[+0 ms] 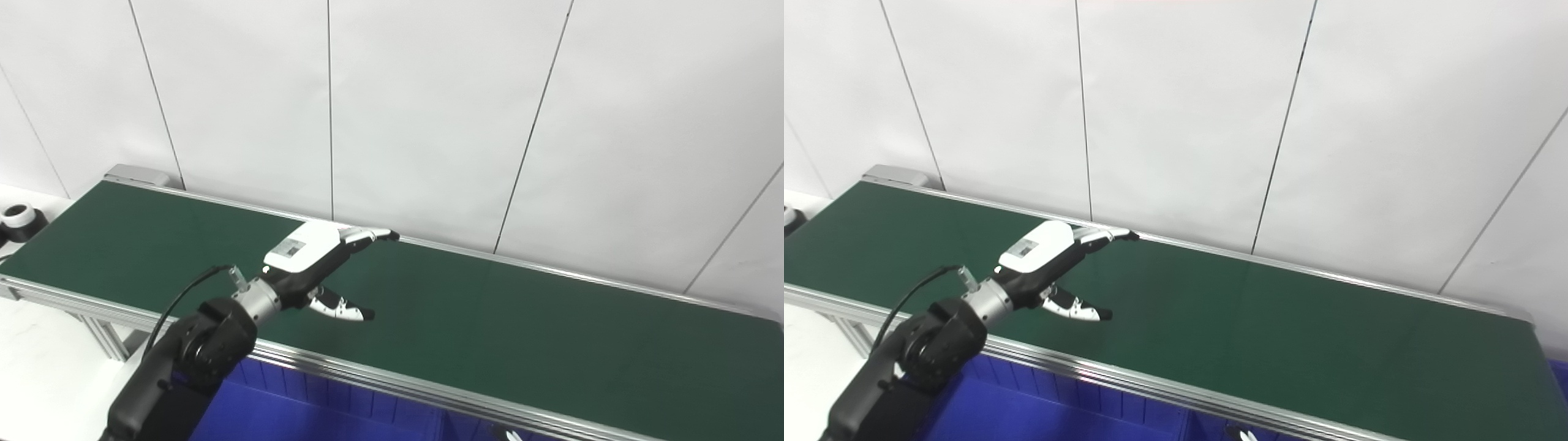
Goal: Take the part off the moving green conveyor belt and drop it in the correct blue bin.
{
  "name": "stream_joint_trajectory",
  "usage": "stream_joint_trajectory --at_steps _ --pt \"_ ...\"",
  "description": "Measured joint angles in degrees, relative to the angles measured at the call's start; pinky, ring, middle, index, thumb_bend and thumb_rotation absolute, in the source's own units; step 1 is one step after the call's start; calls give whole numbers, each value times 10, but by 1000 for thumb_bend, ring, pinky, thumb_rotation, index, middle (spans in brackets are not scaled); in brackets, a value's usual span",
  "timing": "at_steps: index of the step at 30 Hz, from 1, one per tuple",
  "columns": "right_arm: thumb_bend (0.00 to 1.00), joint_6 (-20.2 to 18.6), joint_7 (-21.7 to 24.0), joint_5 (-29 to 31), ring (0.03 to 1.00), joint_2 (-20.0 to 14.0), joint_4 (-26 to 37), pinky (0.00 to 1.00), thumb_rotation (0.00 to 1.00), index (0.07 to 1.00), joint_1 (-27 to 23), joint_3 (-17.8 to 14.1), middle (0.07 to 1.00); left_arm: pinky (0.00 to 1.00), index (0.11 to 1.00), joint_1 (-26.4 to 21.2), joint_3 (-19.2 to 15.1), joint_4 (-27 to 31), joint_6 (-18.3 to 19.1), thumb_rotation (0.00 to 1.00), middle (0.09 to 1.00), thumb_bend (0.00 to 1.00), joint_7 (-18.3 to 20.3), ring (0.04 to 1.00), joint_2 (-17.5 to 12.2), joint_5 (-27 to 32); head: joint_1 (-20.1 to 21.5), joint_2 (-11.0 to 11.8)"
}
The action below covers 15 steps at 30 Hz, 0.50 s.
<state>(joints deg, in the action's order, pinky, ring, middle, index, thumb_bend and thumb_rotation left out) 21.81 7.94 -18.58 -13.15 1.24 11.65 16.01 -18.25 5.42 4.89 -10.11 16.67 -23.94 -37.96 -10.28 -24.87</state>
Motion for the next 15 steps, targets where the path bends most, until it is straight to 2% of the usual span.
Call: stream_joint_trajectory --at_steps 6,11,15 --pt "319 0 0 -3 944 0 1 861 934 946 1 0 972 746 871 -38 22 -45 -3 50 864 879 6 850 -33 -15 3 0" --pt "331 0 0 -4 945 0 4 863 941 947 3 -1 972 752 872 -62 41 -108 -23 57 859 896 -18 842 -53 -49 4 0" --pt "343 0 0 -4 946 0 4 869 953 950 4 -1 974 754 878 -72 55 -155 -26 63 862 900 -41 842 -53 -69 8 -3"
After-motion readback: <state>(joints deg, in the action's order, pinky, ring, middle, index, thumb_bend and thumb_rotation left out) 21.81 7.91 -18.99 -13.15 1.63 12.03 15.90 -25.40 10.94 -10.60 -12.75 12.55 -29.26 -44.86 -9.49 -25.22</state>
